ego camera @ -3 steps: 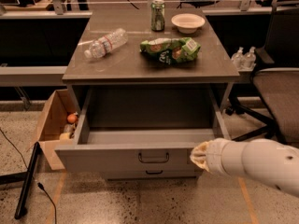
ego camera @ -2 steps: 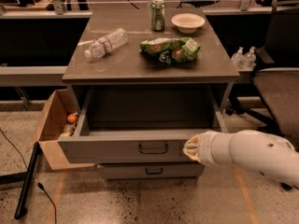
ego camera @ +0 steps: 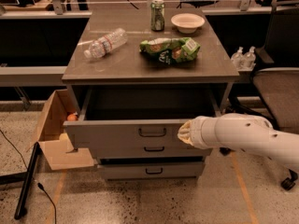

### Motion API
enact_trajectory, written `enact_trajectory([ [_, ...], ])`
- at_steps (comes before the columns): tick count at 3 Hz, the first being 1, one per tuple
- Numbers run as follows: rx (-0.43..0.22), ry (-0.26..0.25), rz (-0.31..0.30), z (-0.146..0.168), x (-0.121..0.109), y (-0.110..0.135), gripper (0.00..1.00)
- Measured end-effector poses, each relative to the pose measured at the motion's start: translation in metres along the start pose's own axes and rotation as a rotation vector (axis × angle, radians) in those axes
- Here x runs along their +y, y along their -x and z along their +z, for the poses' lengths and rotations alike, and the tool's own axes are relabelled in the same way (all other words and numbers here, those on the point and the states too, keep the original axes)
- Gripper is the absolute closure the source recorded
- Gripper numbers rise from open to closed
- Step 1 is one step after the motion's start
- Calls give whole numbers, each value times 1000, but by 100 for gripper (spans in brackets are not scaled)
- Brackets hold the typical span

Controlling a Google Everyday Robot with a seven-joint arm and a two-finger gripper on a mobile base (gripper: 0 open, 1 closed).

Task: Close top drawer

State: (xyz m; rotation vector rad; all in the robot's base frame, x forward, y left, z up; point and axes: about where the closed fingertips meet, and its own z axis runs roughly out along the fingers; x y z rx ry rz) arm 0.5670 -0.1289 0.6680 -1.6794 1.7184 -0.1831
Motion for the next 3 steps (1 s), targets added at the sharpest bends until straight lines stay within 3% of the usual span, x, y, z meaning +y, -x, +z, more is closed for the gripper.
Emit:
enact_trajectory([
  [3,44,-56,-41,29,-57,-21,100],
])
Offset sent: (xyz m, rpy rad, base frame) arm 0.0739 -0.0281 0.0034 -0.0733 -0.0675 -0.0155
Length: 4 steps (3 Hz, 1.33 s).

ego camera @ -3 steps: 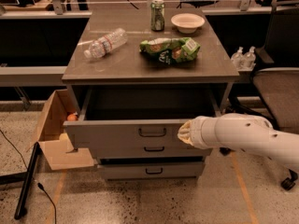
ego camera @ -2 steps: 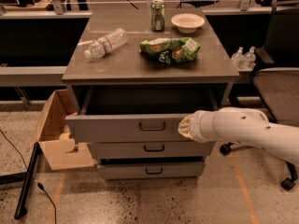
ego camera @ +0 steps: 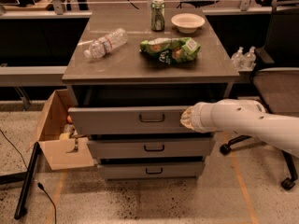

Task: Close top drawer

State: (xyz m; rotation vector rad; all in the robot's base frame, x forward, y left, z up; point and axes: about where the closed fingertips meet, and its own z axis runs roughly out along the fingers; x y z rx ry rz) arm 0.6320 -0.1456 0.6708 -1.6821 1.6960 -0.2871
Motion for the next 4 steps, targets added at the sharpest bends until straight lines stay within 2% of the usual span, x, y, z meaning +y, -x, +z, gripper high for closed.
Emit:
enact_trajectory([
  [2,9,-19,-19,25,-24,7,100],
  [3,-2,8,-7,19,-28,11,100],
  [4,-13,60,8,-14,-21,10,100],
])
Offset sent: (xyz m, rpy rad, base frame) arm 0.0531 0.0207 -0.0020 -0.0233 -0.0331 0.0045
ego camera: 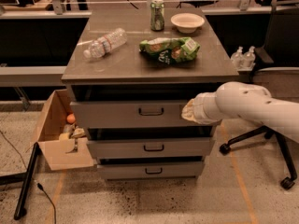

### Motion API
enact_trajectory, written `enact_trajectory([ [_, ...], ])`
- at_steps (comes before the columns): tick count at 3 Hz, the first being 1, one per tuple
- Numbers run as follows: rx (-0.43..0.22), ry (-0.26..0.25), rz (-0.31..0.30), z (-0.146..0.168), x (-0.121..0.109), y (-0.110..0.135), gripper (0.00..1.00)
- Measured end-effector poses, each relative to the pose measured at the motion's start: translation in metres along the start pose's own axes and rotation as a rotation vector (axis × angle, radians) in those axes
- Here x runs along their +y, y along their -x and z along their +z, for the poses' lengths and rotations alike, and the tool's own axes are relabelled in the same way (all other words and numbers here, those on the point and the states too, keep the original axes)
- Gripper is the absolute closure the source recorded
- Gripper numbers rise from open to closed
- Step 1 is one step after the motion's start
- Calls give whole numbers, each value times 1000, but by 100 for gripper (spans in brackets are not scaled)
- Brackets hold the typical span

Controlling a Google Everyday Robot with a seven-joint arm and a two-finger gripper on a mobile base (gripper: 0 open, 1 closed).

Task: Close top drawer

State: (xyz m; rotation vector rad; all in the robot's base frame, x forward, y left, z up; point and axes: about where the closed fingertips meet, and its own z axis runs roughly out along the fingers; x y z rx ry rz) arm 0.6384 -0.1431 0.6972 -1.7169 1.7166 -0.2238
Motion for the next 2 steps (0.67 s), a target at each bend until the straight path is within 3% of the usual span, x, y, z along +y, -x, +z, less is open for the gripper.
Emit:
enact_trajectory([
  [1,-32,55,56,-53,6,-5,100],
  [2,-46,122,76,-61,22,-4,77],
])
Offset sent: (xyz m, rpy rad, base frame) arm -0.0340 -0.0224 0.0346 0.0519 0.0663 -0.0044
